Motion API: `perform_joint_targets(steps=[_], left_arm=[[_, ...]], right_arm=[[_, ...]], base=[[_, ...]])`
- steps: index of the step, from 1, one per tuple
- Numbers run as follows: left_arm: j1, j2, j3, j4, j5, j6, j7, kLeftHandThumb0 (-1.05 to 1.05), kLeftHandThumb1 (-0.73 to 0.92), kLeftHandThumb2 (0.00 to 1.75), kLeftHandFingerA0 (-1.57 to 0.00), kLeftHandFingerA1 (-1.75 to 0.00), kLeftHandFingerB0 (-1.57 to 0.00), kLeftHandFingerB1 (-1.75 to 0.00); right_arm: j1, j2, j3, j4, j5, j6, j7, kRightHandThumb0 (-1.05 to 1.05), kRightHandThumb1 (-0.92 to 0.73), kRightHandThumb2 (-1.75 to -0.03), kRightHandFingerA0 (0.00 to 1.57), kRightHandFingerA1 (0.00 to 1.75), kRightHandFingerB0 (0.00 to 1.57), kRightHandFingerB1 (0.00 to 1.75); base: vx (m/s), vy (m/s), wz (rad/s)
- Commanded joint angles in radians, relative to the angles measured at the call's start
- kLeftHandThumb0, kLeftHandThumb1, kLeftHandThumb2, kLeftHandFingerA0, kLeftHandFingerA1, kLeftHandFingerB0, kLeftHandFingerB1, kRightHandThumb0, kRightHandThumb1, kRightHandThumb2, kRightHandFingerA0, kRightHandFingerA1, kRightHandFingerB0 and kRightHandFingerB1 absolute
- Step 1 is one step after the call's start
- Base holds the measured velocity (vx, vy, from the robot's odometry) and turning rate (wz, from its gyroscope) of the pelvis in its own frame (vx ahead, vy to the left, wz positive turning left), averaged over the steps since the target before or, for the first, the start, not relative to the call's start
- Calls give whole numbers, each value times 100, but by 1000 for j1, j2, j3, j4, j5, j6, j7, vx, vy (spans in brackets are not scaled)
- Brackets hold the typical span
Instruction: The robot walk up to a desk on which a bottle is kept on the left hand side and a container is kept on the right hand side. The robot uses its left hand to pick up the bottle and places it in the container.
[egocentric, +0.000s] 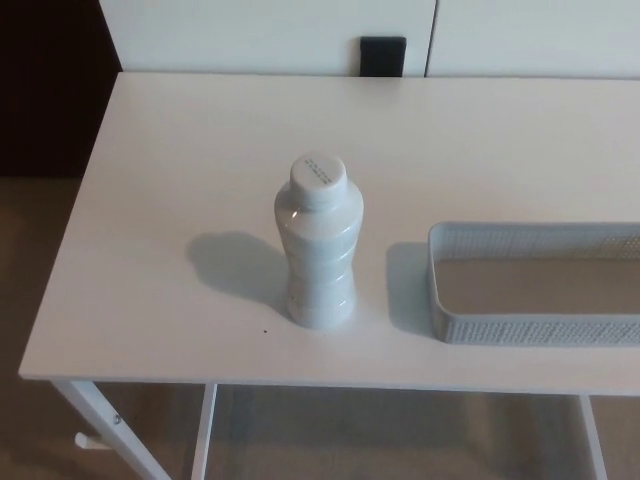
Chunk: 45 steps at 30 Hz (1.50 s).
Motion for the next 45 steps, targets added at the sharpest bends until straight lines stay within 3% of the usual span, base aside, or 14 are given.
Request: perform_joint_targets(steps=[1, 5, 6, 8, 9, 12, 15, 23, 24, 26, 36, 39, 40, 45], left_arm=[[-165, 57, -118, -703, -116, 172, 184, -18, 43, 66, -3, -22, -6, -21], [-236, 67, -208, -771, -77, 189, 162, -18, 41, 69, 0, -22, -2, -19], [-281, 69, -282, -803, -22, 197, 155, -26, 38, 65, -3, -22, -4, -18], [-333, 71, -367, -843, 43, 209, 150, -26, 38, 65, -3, -22, -4, -18], [-358, 66, -406, -859, 61, 224, 151, -25, 36, 64, -3, -22, -4, -19], [-466, 6, -614, -874, 218, 274, 171, -38, 28, 68, -1, -27, 0, -25], [-495, -40, -701, -862, 281, 288, 191, -44, 30, 67, -3, -23, -3, -18], [-548, -141, -885, -722, 396, 277, 215, -38, 31, 68, 0, -22, 0, -19], [-544, -148, -899, -704, 399, 279, 213, -34, 46, 59, 0, -13, 0, -12], [-529, -164, -918, -664, 383, 284, 207, -44, 31, 67, 0, -15, 0, -11], [-511, -169, -951, -615, 367, 324, 255, -40, 50, 55, 0, -15, 0, -13], [-515, -164, -964, -594, 381, 300, 255, -47, 34, 69, 0, -15, 0, -11], [-515, -163, -969, -589, 387, 292, 254, -50, 35, 69, 0, -12, 0, -9], [-518, -169, -981, -579, 391, 294, 249, -51, 36, 70, 0, -12, 0, -10]], right_arm=[[71, -10, 3, -121, 28, 82, 2, -8, -81, -175, 0, 0, 0, 0], [67, -10, 13, -104, 17, 73, 10, -6, -82, -175, 0, 9, 0, 0], [66, -8, 11, -97, 21, 74, 12, -11, -81, -175, 0, 36, 0, 0], [65, -5, 9, -87, 25, 75, 15, -11, -81, -175, 0, 36, 0, 0], [68, -6, 11, -85, 23, 73, 17, -6, -81, -175, 0, 4, 0, 0], [78, -2, 21, -105, 11, 82, 2, -7, -86, -175, 0, 25, 0, 0], [86, 7, 28, -131, 18, 87, 4, -2, -88, -175, 0, 0, 0, 0], [60, -2, 18, -95, 31, 73, 18, -6, -85, -175, 0, 0, 0, 0], [59, -1, 16, -97, 32, 76, 14, -5, -89, -175, 0, 1, 0, 0], [60, -1, 20, -100, 26, 77, 9, -9, -83, -175, 0, 0, 0, 0], [46, 18, -5, -134, 61, 108, -2, -32, -75, -175, 0, 0, 0, 0], [40, 8, 2, -149, 67, 129, 17, -71, -60, -175, 0, 0, 0, 0], [40, 8, 4, -164, 74, 142, 20, -92, -50, -175, 0, 18, 0, 0], [39, -11, 23, -186, 77, 171, 39, -103, -35, -173, 0, 0, 0, 0]], base=[[0, 0, 0], [0, 0, 0], [0, 0, 0], [0, 0, 0], [0, 0, 0], [0, 0, 0], [0, 0, 0], [0, 0, 0], [0, 0, 0], [0, 0, 0], [0, 0, 0], [0, 0, 0], [0, 0, 0], [0, 0, 0]])
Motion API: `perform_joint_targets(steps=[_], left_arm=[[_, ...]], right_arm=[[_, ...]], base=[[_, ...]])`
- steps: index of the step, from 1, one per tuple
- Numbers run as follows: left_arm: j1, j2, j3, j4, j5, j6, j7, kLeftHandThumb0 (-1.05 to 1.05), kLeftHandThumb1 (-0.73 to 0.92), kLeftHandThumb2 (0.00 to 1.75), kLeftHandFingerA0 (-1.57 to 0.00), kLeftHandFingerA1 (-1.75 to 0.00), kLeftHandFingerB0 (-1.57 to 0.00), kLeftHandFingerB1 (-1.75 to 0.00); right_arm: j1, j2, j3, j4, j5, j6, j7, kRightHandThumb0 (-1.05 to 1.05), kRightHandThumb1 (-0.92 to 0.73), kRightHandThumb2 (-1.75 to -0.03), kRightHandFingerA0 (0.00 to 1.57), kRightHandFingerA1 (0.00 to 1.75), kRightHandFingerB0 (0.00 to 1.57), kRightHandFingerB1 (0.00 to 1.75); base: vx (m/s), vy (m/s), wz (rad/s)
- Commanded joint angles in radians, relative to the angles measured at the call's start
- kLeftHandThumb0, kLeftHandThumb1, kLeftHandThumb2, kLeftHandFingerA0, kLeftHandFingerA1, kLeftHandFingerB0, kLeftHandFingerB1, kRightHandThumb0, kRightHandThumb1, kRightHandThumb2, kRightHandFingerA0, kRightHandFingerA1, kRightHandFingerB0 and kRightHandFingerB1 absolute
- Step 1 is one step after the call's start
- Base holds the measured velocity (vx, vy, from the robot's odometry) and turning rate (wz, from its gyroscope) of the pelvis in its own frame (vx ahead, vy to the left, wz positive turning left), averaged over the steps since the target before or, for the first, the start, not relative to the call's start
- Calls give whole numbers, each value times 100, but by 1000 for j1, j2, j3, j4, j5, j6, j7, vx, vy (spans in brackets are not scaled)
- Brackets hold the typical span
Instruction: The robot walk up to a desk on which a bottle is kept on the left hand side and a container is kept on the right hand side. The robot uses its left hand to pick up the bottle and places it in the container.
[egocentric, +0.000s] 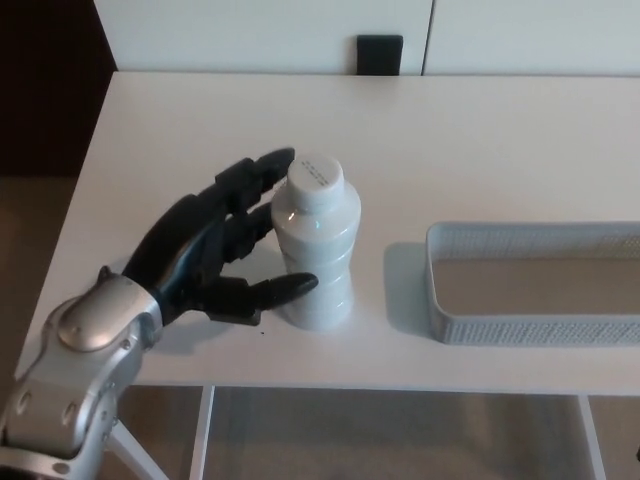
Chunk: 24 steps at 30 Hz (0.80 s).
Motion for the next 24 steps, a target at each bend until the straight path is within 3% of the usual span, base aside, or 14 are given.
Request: perform_joint_targets(steps=[1, 3, 4, 7, 8, 11, 18, 19, 21, 22, 24], left_arm=[[-10, 2, -12, 18, 53, 52, 25, -48, 42, 69, 0, -8, 0, -7], [-2, -20, -5, 17, 19, 63, 11, -53, 36, 68, 0, -7, 0, -5], [1, -23, -4, 18, 18, 62, 11, -56, 37, 69, 0, -6, 0, -3], [6, -29, -5, 16, 29, 54, 15, -57, 38, 70, 0, -8, 0, -5], [6, -29, -8, 17, 44, 54, 23, -59, 39, 71, 0, -8, 0, -4], [-3, -32, -14, 30, 62, 54, 32, -62, 40, 71, 0, -6, 0, -2], [-48, -77, -28, 82, 80, 81, 55, -51, 36, 69, 0, -11, 0, -7], [-56, -91, -34, 90, 83, 88, 62, -49, 44, 69, 0, -12, 0, -8], [-62, -101, -38, 95, 85, 94, 66, -49, 44, 69, 0, -12, 0, -8], [-74, -130, -56, 114, 95, 98, 76, -43, 51, 55, 0, -16, 0, -8], [-81, -147, -64, 128, 100, 92, 79, -43, 51, 55, 0, -16, 0, -8]], right_arm=[[2, -36, 18, -35, 29, 73, 33, -105, -27, -166, 0, 0, 0, 0], [-3, -69, 38, -48, 27, 104, 55, -105, -34, -169, 0, 6, 0, 0], [-4, -76, 41, -46, 27, 106, 60, -105, -16, -171, 0, 0, 0, 0], [-6, -97, 56, -47, 26, 111, 72, -105, -20, -163, 0, 0, 0, 0], [-11, -110, 67, -36, 24, 103, 91, -105, -5, -169, 0, 0, 0, 0], [-17, -120, 78, -33, 26, 100, 97, -105, -1, -174, 0, 0, 0, 0], [-19, -135, 102, -60, 23, 108, 95, -105, 1, -175, 0, 0, 0, 0], [-20, -135, 104, -69, 25, 111, 92, -105, 2, -175, 0, 0, 0, 0], [-20, -134, 105, -75, 25, 114, 91, -105, 2, -175, 0, 0, 0, 0], [-22, -137, 108, -82, 26, 122, 93, -105, 2, -175, 0, 0, 0, 0], [-23, -142, 113, -84, 21, 125, 94, -105, 2, -175, 0, 0, 0, 0]], base=[[0, 0, 0], [0, 0, 0], [0, 0, 0], [0, 0, 0], [0, 0, 0], [0, 0, 0], [0, 0, 0], [0, 0, 0], [0, 0, 0], [0, 0, 0], [0, 0, 0]])
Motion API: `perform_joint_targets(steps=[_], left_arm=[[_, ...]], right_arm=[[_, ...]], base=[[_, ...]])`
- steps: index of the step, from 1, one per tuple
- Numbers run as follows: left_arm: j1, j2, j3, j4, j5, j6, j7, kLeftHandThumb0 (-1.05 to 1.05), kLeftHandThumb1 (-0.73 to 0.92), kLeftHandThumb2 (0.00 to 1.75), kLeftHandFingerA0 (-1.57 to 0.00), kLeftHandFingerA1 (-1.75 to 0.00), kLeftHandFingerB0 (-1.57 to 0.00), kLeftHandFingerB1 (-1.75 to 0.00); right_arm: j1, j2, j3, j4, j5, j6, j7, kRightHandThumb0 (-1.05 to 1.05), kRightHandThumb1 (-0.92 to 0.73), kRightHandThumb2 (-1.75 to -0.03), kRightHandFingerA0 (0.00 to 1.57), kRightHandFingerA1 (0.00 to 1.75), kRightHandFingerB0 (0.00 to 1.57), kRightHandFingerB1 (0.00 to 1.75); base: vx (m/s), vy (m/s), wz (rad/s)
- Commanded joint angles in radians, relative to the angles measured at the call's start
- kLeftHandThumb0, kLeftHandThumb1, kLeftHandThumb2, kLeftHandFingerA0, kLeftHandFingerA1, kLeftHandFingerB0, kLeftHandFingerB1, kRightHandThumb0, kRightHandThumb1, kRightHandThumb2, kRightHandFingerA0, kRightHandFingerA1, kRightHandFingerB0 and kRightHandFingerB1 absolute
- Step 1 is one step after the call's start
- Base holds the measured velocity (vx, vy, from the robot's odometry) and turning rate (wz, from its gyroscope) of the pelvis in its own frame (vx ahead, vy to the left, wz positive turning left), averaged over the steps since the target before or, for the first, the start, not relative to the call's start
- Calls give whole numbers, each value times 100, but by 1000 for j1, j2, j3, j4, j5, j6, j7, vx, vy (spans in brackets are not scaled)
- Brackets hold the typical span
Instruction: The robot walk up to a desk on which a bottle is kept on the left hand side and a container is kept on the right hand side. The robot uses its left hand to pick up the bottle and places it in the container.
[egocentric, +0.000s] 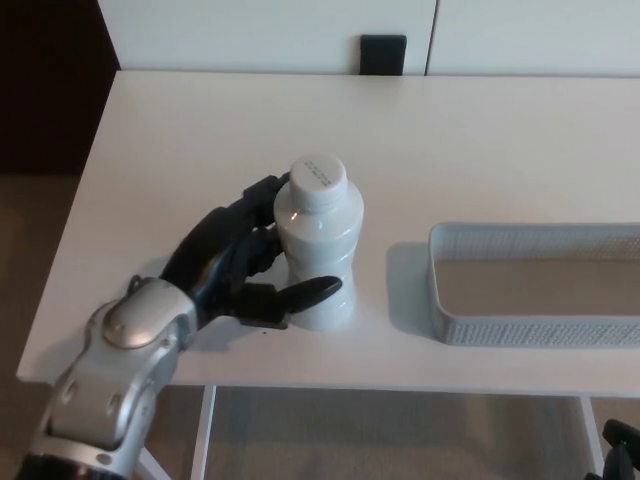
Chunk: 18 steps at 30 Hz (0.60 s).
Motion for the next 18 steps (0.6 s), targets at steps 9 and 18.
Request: perform_joint_targets(steps=[9, 18], left_arm=[[-71, -65, -99, 110, 142, 11, 89, -57, 52, 58, 0, -19, 0, -6], [-79, -146, -86, 199, 152, 4, 165, -47, 50, 56, -18, -32, 0, -17]], right_arm=[[-3, -21, 8, -62, 18, 67, 5, -105, -5, -163, 0, 0, 0, 0], [-21, 33, -23, -16, 0, 12, -52, 104, -86, -175, 0, 9, 0, 0]], base=[[0, 0, 0], [0, 0, 0]])
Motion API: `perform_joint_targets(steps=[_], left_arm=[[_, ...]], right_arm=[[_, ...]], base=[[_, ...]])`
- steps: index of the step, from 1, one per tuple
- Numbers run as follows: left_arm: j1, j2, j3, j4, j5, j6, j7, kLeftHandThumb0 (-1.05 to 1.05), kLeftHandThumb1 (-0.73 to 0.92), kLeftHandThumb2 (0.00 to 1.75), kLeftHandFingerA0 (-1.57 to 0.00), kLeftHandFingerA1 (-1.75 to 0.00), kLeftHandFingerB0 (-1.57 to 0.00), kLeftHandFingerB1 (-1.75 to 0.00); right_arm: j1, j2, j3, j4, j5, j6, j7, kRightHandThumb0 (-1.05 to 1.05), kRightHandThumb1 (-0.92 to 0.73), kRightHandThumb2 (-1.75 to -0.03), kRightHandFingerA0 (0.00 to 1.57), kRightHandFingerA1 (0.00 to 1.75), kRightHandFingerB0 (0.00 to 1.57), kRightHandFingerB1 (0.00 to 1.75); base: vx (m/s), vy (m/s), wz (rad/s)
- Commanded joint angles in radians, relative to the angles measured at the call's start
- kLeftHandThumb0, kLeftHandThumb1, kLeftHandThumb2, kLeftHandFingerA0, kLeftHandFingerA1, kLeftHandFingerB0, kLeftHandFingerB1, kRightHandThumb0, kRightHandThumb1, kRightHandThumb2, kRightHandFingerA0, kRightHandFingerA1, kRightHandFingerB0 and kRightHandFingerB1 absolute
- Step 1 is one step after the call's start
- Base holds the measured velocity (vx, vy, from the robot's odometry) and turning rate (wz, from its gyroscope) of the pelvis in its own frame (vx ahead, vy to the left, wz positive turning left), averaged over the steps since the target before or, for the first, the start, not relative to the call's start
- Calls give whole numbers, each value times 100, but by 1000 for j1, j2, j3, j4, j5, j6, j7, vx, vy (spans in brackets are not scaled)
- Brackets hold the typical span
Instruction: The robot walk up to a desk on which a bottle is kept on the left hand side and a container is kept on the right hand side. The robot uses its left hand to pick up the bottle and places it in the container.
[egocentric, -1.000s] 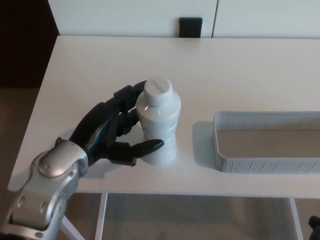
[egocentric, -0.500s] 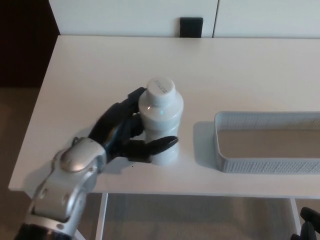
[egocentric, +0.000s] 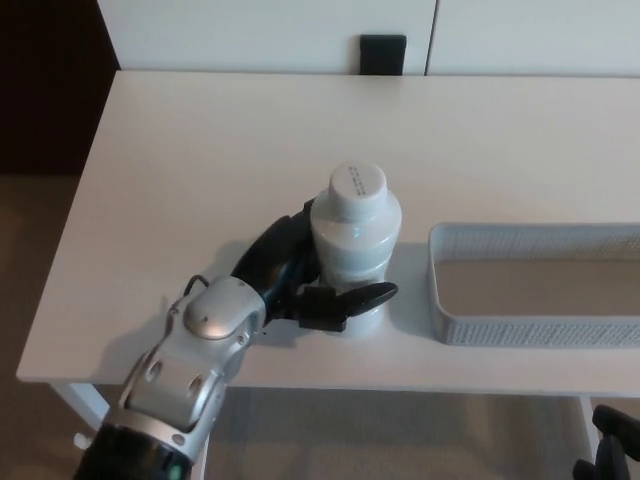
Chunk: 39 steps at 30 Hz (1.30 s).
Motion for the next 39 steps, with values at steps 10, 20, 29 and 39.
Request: perform_joint_targets(steps=[10, 20, 29, 39], left_arm=[[43, -145, 102, 57, 72, -55, 251, -21, 81, 65, -97, -51, -47, -35], [-42, -143, 194, -69, 24, -60, 227, -17, 81, 62, -109, -75, -83, -67], [-303, -143, 198, -91, 62, -8, 244, -20, 76, 68, -118, -82, -85, -88], [-578, -264, 93, -30, 86, 76, 239, -17, 70, 80, -116, -97, -83, -94]], right_arm=[[-29, 75, -46, 73, -24, -104, -77, 93, -90, -175, 0, 0, 0, 0], [-52, 69, -49, 68, -14, -68, -86, 87, -68, -175, 0, 0, 0, 0], [-58, 76, -60, 67, -1, -54, -97, 81, -63, -175, 0, 0, 0, 0], [-68, 56, -57, 90, -5, -64, -75, 75, -54, -175, 0, 0, 0, 0]], base=[[0, 0, 0], [0, 0, 0], [0, 0, 0], [0, 0, 0]])
